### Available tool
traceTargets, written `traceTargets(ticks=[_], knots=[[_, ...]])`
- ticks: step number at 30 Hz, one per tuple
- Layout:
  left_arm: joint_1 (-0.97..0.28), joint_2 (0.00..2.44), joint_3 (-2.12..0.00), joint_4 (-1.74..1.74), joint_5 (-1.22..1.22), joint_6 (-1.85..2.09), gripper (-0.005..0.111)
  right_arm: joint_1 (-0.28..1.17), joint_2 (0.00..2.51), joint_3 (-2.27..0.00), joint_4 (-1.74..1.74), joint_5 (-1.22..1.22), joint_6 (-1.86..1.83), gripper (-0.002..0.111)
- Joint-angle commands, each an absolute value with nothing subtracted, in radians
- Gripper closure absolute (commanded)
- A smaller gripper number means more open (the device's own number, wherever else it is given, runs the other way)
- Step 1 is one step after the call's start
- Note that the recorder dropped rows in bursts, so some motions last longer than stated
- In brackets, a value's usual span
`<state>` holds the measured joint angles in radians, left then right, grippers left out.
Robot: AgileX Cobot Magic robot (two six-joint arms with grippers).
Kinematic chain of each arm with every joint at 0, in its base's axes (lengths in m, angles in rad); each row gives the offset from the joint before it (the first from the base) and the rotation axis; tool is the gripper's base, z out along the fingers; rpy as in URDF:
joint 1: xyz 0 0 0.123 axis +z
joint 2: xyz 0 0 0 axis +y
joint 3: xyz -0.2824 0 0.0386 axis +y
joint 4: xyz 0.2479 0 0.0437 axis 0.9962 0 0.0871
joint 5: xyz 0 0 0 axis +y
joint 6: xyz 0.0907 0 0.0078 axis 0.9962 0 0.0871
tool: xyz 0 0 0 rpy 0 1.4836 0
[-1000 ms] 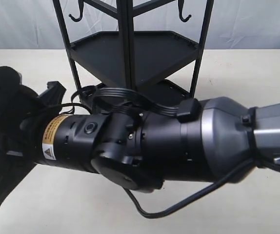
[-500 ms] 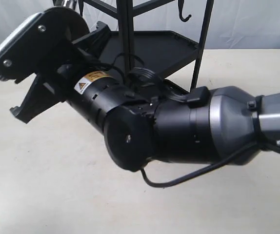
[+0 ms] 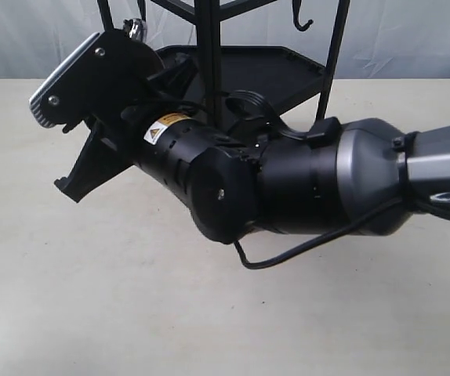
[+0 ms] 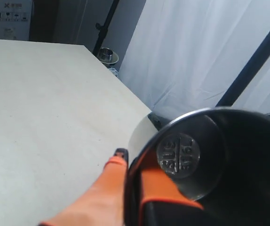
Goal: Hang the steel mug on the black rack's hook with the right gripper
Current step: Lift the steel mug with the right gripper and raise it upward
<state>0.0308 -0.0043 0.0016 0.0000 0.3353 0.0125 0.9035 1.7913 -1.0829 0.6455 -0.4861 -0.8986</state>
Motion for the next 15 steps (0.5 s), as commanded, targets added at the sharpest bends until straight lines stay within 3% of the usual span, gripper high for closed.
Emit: traceTargets(ticks=[1, 15], knots=[[0.026, 0.000, 0.000, 0.000, 0.328, 0.007, 0.107, 0.895, 1.825, -1.082, 0.662, -0.451, -0.890, 0.109], [0.026, 0.000, 0.000, 0.000, 0.328, 0.007, 0.107, 0.895, 1.824, -1.082, 0.662, -0.479, -0.914, 0.109]])
